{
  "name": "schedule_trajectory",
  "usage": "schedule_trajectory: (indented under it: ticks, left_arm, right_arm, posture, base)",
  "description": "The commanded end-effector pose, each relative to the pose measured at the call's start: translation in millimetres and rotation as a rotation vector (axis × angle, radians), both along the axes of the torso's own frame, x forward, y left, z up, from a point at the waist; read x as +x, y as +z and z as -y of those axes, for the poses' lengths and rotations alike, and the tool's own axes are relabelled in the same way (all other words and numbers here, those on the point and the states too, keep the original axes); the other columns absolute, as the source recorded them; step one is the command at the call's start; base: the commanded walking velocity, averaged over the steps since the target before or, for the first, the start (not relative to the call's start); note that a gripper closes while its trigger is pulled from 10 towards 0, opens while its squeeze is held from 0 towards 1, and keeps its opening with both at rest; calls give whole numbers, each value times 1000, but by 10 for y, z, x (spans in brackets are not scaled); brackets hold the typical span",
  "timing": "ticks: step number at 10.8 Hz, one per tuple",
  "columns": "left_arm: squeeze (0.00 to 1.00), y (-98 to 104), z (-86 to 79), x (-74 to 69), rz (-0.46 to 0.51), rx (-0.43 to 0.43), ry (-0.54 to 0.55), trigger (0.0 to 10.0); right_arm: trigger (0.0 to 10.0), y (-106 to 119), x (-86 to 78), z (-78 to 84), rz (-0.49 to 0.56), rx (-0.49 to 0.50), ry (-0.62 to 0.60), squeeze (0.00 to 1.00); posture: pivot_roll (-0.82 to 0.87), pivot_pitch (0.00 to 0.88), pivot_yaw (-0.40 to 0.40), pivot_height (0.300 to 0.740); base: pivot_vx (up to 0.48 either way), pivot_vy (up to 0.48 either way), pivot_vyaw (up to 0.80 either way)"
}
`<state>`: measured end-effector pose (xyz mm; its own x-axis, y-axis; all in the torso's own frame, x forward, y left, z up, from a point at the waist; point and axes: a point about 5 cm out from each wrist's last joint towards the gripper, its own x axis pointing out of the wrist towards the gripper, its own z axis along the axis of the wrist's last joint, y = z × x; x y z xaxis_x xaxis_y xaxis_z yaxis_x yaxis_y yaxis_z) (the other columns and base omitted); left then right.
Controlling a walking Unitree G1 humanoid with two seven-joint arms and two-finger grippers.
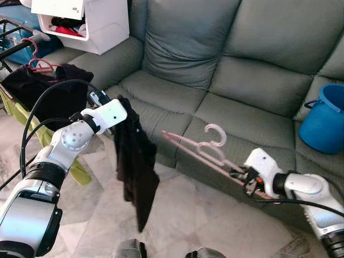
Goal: Hang hanger
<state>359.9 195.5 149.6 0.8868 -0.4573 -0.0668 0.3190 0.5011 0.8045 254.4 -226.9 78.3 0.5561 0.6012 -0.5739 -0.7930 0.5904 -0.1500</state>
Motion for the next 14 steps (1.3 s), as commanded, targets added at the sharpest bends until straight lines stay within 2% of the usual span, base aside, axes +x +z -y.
schedule_trajectory:
  ticks: [1, 2, 6, 8, 10, 14]
  left_arm:
    - [0, 212, 45, 57, 74, -30, -16, 10000]
    - [0, 220, 75, 51, 77, -39, -33, 10000]
    - [0, 291, 142, 54, 100, -65, -65, 10000]
    - [0, 320, 170, 27, 101, -82, -103, 10000]
    - [0, 271, 129, 11, 84, -68, -96, 10000]
    - [0, 335, 177, -6, 100, -89, -139, 10000]
  right_arm:
    - [10000, 49, 38, -50, 13, 10, 28, 0]
    - [10000, 47, 37, -115, -5, 30, 57, 0]
    - [10000, -19, 3, -197, -52, 43, 102, 0]
    - [10000, -12, 36, -149, -36, 24, 86, 0]
    - [10000, 83, 105, -85, 11, 11, 61, 0]
    - [10000, 77, 114, -19, 15, -8, 35, 0]
  posture:
    - [-110, 0, -12, 740]
    - [-110, 0, -13, 740]
    - [-109, 0, -14, 740]
    - [-107, 0, -16, 740]
    - [-109, 0, -16, 740]
    - [-111, 0, -14, 740]
  base:
    - [0, 0, 0]
    - [0, 0, 0]
    - [0, 0, 0]
    - [0, 0, 0]
    - [0, 0, 0]
    - [0, 0, 0]
